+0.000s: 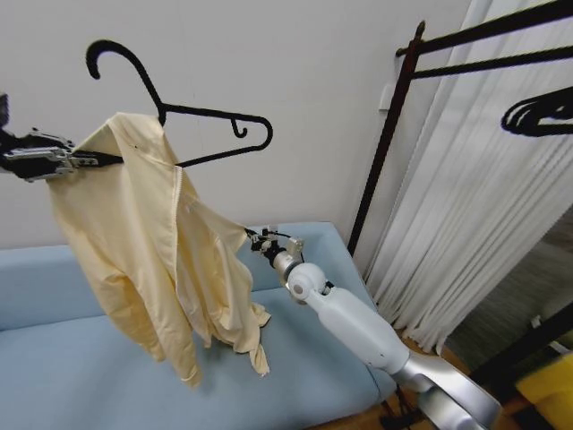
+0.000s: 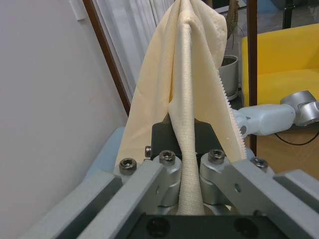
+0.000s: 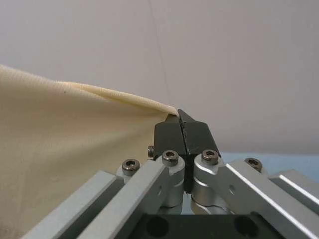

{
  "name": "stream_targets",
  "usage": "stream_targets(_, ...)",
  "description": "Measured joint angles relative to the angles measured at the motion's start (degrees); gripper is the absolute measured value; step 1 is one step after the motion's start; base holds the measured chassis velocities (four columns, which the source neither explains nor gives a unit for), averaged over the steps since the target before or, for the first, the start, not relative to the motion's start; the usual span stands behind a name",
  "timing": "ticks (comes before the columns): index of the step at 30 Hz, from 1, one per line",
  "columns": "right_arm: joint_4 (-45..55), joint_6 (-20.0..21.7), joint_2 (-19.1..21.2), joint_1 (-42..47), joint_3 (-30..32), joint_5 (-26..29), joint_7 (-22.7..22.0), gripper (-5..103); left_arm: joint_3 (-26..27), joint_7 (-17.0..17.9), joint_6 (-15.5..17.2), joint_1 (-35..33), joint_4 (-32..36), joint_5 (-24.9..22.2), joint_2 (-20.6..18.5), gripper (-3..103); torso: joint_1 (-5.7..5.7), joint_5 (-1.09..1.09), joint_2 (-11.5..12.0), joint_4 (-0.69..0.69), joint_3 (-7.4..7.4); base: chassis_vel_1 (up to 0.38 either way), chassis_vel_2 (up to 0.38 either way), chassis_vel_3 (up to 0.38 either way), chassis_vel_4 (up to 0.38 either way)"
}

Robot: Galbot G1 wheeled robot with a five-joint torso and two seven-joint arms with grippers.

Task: Pick up the clothes from the sofa and hang them on the clothes hanger.

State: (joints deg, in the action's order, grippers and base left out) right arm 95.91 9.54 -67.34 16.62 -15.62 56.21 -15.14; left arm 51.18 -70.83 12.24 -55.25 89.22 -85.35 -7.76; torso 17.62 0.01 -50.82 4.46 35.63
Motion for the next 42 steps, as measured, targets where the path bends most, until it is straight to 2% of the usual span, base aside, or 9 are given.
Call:
stream_targets(5,0.73,0.14,2.08,-1.77,2.01,-1.36,-0.15,0,-0.09,0.25,0.07,-0.03,0.17,0.27,0.99,2,0.00,0.00,0.00,0.00,0.00,0.000,0.000,0.000,0.000)
stream_targets(13,1.71,0.98,6.67,-7.04,5.37,-2.04,2.35,0,-0.44,0.90,0.17,-0.22,1.25,2.11,3.18,2,0.00,-0.01,0.00,0.01,0.00,0.000,0.000,0.000,0.000)
stream_targets(19,5.16,1.99,8.39,-7.34,5.92,0.13,1.61,0,-0.48,1.70,0.31,-0.24,2.07,2.51,3.90,2,0.00,-0.01,0.00,-0.01,0.00,0.000,0.000,0.000,0.000)
stream_targets(23,10.57,3.25,11.88,-3.84,4.25,2.72,1.83,0,-0.34,2.15,0.45,-0.13,2.19,1.97,3.34,2,0.00,0.00,0.00,0.01,0.00,0.000,0.000,0.000,0.000)
stream_targets(27,12.46,3.62,12.72,-2.23,3.02,4.54,1.87,0,-0.18,2.61,0.45,-0.10,1.91,1.23,2.48,2,0.00,0.01,0.00,0.01,0.00,0.000,0.000,0.000,0.000)
stream_targets(32,12.72,3.62,11.88,-1.41,2.26,4.84,1.18,0,-0.17,2.97,0.45,-0.16,1.97,1.08,2.28,2,0.00,0.00,0.00,0.00,0.00,0.000,0.000,0.000,0.000)
stream_targets(37,11.14,3.81,10.66,-3.37,3.89,5.57,-0.19,0,-0.50,3.59,0.46,-0.31,2.68,1.54,3.17,2,0.00,-0.01,0.00,-0.02,0.00,0.000,0.000,0.000,0.000)
stream_targets(42,9.62,4.41,11.40,-6.80,6.72,6.00,0.00,0,-0.76,4.28,0.77,-0.47,3.64,3.19,4.48,2,0.00,-0.01,0.00,0.01,0.00,0.000,0.000,0.000,0.000)
